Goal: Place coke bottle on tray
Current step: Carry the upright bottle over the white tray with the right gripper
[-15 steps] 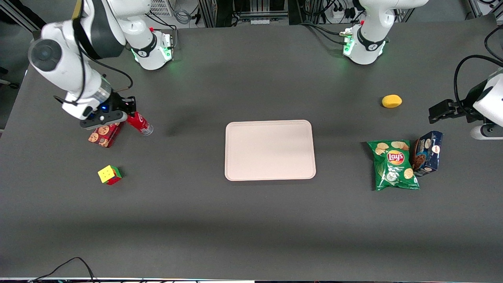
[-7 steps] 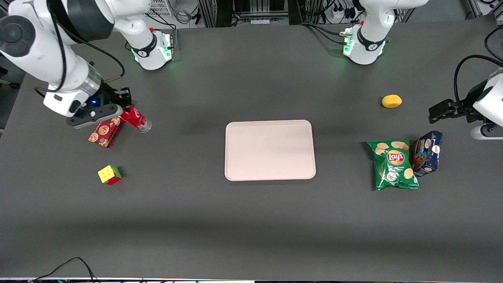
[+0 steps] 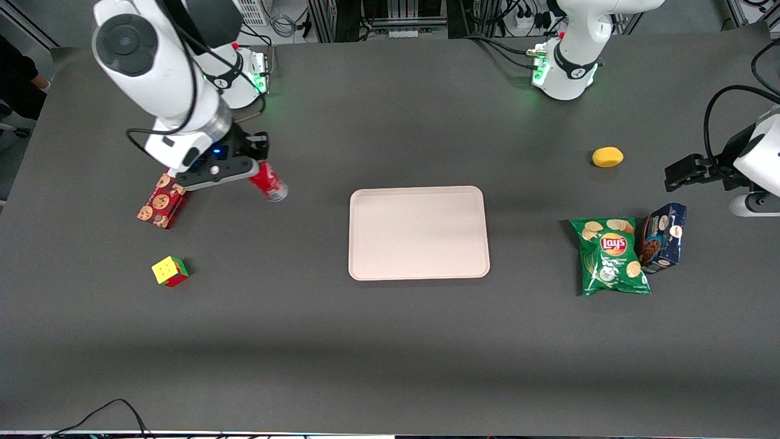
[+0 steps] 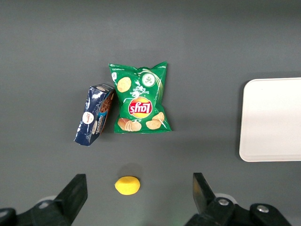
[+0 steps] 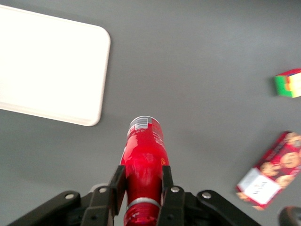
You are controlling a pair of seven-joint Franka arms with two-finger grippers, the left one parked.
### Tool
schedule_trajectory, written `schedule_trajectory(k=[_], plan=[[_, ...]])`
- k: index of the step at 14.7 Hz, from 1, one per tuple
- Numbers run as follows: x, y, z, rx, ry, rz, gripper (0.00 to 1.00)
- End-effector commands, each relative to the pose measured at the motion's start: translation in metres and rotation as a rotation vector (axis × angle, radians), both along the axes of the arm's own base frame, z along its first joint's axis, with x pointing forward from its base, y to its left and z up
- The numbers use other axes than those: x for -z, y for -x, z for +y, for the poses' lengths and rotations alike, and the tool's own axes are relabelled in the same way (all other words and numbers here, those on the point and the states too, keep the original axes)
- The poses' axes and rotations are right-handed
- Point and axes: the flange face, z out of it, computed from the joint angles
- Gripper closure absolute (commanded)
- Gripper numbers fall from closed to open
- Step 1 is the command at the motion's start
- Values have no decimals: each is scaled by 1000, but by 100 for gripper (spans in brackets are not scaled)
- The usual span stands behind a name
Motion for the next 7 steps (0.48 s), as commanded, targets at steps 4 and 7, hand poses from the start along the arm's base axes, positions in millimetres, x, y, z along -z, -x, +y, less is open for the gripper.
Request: schedule_trajectory(k=[4,7], plan=[[12,-11,113,217,-38,-16,100],[36,-21,152,244,-40,-27,100]])
